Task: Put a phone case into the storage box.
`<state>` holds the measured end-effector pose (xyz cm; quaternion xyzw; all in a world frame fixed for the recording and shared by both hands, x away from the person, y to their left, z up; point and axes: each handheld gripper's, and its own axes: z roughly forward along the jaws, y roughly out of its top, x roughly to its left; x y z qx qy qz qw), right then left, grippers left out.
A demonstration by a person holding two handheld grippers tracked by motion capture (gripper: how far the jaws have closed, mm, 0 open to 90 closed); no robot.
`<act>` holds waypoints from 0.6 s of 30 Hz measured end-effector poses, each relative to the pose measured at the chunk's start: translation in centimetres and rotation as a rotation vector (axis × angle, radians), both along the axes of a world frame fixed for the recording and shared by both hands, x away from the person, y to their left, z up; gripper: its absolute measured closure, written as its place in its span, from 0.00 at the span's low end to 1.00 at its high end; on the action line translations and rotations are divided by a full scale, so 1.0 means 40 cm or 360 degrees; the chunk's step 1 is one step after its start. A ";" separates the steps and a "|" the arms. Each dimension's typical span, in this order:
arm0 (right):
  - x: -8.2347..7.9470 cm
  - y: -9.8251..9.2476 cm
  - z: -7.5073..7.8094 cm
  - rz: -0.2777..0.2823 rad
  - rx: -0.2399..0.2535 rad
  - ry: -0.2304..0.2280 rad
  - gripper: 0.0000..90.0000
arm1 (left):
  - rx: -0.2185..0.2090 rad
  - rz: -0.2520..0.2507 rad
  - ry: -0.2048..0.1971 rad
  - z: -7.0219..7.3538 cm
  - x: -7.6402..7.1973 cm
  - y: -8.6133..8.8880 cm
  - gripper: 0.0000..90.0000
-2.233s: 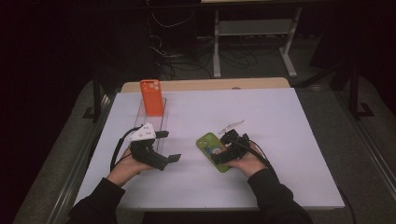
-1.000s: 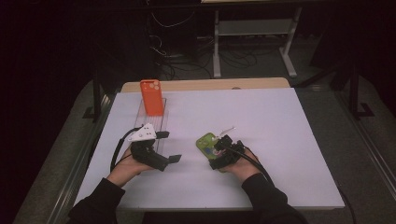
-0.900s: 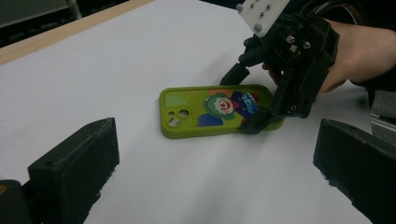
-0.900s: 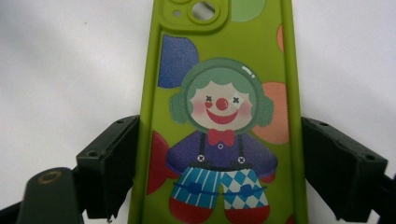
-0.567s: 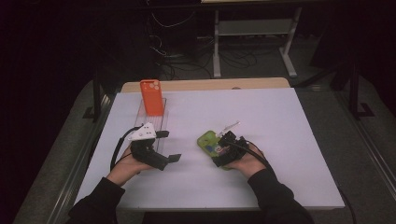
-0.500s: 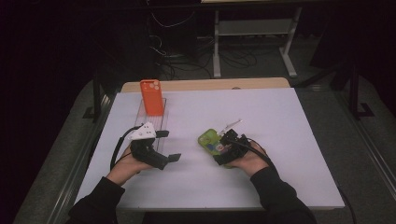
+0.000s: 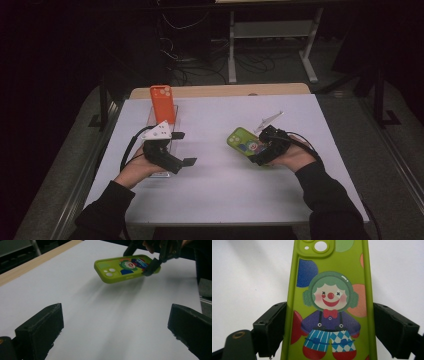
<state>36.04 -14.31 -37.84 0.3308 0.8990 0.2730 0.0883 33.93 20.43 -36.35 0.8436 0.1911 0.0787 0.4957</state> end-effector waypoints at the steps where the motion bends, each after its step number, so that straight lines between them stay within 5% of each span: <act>1: 0.001 -0.007 0.003 0.0018 0.0002 0.0000 0.17 | 0.0010 -0.0029 0.0011 0.004 0.001 -0.006 0.00; 8: 0.013 -0.031 0.021 0.0213 -0.0037 -0.0024 0.17 | 0.0080 -0.0176 -0.0005 0.030 0.021 -0.058 0.00; 18: 0.010 -0.003 0.027 0.0457 -0.0018 0.0034 0.17 | 0.0185 -0.0330 0.0025 0.027 0.047 -0.129 0.00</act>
